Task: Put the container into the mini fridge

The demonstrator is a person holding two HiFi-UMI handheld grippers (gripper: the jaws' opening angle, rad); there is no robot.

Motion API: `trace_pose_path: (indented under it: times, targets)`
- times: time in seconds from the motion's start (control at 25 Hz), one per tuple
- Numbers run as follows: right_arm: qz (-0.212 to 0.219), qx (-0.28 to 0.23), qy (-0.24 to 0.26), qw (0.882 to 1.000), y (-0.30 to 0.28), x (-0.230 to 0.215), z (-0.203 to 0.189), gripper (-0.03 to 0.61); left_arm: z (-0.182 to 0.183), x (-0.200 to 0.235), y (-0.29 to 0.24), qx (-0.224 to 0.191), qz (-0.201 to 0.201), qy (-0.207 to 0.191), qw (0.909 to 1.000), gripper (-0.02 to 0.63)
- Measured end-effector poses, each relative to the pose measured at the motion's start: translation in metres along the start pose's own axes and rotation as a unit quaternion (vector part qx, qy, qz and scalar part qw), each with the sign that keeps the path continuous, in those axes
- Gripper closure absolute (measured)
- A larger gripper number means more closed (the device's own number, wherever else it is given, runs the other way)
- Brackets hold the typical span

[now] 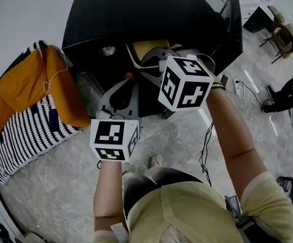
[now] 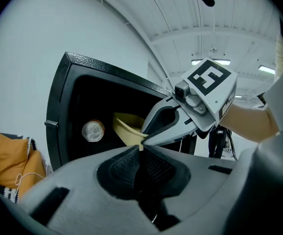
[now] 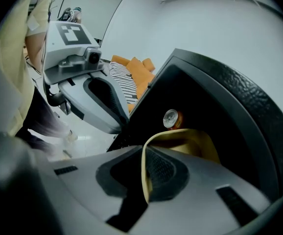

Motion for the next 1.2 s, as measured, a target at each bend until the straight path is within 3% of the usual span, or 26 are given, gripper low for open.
trace_pose_path:
  times: [0.52,1.2]
  targets:
    - [-0.04,0.005,0.013,0.999,-0.015,-0.009,0.0,0.538,0.003,0.007,-0.005,-0.004,0.007,0.012,0.9999,0.586]
    - [-0.165,-0.016,-0.02,0.986,-0.02,-0.023,-0.003,0.523,0.005,0.017,-0.007,-0.014,0.022,0.003,0.9997,0.584]
Point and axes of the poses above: the fingertips, and each gripper's own axes: y backward along the fingers, x to its left, z out of its top, the point moved 6 cm from there along y, backward along the fingers, and after that the axes turned 2 degrees about -x, right-handed, at the moved point
